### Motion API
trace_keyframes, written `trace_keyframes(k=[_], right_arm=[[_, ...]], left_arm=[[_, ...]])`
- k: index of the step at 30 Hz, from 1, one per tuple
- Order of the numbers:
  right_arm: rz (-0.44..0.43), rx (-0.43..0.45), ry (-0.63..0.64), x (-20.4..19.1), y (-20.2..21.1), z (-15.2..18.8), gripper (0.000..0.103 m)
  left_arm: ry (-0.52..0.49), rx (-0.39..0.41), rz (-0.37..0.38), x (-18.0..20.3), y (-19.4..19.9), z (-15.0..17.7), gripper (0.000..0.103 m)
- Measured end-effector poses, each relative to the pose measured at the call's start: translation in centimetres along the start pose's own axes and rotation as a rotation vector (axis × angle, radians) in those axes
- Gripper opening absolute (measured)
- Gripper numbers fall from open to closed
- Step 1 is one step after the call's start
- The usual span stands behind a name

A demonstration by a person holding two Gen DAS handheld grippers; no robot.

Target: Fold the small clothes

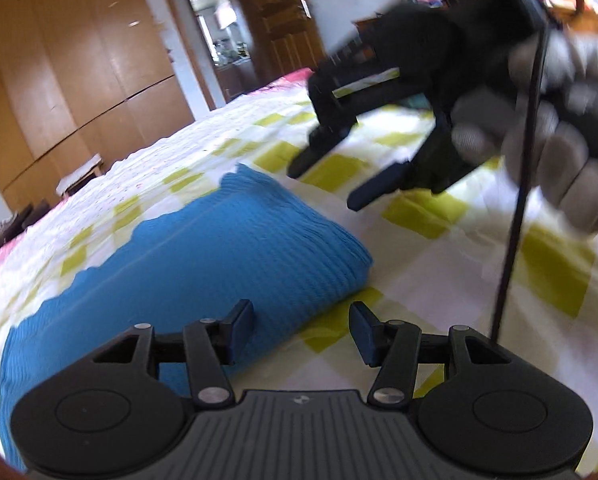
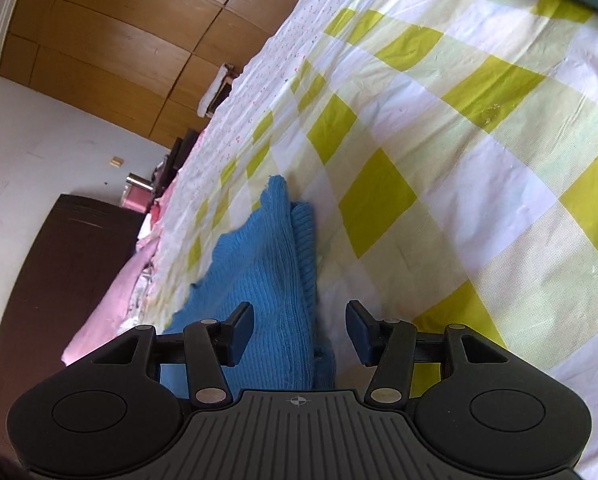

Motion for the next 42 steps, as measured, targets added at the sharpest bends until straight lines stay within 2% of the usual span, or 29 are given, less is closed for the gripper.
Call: trace_keyframes(k=[2, 5, 13, 14, 18, 22, 24, 33, 39, 42], right_arm=[[-0.010, -0.036, 0.011, 0.0, 0.4, 0.1, 0.052], [-0.021, -0.046, 0.027, 0.1, 1.2, -0.1, 0.059], [-0.055, -0.043, -0.032, 1.0, 1.2, -0.8, 0.059], [-0.058, -0.045, -0.035, 1.0, 1.0, -0.8, 0.059], [-0.046, -0.048, -0.031, 1.2, 0.2, -1.0, 0.059], [-0.098, -0.048, -0.070, 0.6, -1.2, -1.3, 0.062], [-0.107, -0.053, -0.074, 0.1, -2.5, -1.4, 0.065], [-0.085, -0.082, -0.047, -1.7, -7.3, -1.9, 0.063], [-0.098, -0.080, -0.058, -1.2, -6.9, -2.0, 0.056], [-0.111, -0.072, -0.080, -1.0, -6.7, -2.2, 0.055]], left_arm=[[-0.010, -0.008, -0.004, 0.2, -0.4, -0.2, 0.058], [-0.020, -0.010, -0.009, 0.5, -1.2, -0.9, 0.060], [-0.062, 0.014, -0.042, 1.8, -3.1, -2.5, 0.062], [-0.046, 0.015, -0.040, 1.7, -3.1, -2.7, 0.059], [0.094, 0.017, 0.010, 0.2, -1.8, -2.7, 0.035], [0.234, 0.028, 0.068, -1.5, 0.1, -2.7, 0.027], [0.262, 0.038, 0.081, -2.0, 0.8, -2.7, 0.026], [0.384, 0.037, 0.141, -4.9, 0.6, -2.6, 0.024], [0.371, 0.040, 0.157, -4.9, 0.1, -2.6, 0.024], [0.366, 0.045, 0.168, -4.9, 0.1, -3.1, 0.024]])
Point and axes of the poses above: each gripper's, at about its wrist camera, not at the fingertips, and y roughly against the way its jaws point, x to its right, z to its underside, the point moved 10 cm from there along -y, roughly the way its jaws point, and after that the axes turned 1 degree about -x, right-handed, at the moved point
